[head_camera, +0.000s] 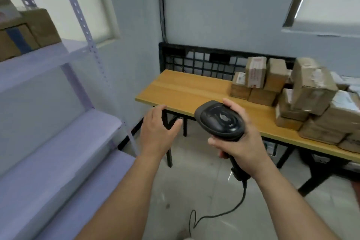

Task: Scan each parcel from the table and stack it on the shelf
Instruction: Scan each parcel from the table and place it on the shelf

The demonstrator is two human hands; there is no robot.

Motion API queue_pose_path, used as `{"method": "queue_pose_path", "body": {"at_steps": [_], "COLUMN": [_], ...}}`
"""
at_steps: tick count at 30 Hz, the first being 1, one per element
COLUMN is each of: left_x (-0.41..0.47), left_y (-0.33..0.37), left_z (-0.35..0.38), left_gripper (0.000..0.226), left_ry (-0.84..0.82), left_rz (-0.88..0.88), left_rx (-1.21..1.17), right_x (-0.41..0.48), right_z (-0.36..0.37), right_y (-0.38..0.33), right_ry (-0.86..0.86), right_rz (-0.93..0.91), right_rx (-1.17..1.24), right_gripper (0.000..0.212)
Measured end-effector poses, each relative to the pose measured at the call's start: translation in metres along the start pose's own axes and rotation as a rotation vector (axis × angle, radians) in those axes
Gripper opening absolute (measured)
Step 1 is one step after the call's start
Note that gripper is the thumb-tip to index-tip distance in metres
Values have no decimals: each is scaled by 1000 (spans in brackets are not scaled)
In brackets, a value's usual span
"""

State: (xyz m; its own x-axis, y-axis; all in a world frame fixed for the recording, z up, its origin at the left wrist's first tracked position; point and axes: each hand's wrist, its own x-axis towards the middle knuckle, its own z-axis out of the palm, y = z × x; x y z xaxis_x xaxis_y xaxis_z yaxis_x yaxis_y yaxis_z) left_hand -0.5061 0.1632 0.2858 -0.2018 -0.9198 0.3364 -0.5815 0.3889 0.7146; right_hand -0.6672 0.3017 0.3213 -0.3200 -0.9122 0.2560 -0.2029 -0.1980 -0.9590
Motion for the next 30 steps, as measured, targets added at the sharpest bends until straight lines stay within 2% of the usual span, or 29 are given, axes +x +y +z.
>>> {"method": "queue_pose_path", "body": {"at_steps": [9, 20, 26, 30], "left_x": [14, 71, 99, 107], "left_y": [94, 213, 281, 314], "left_z": [120, 258, 327, 365], "left_gripper": [61, 74, 86, 100], "left_ry": [-248, -469, -537, -655], "left_rz": [220, 295, 362, 322], "left_rx": [-63, -92, 71, 320], "right_x": [-16, 15, 34, 36], "right_z": [-118, -254, -314, -336], "right_y": [16, 42, 56, 65], "right_ry": [326, 539, 590, 629], "right_rz": [60, 161, 176, 183], "right_rx": [-79, -156, -153, -133], "right_gripper": [88, 88, 88, 88]}}
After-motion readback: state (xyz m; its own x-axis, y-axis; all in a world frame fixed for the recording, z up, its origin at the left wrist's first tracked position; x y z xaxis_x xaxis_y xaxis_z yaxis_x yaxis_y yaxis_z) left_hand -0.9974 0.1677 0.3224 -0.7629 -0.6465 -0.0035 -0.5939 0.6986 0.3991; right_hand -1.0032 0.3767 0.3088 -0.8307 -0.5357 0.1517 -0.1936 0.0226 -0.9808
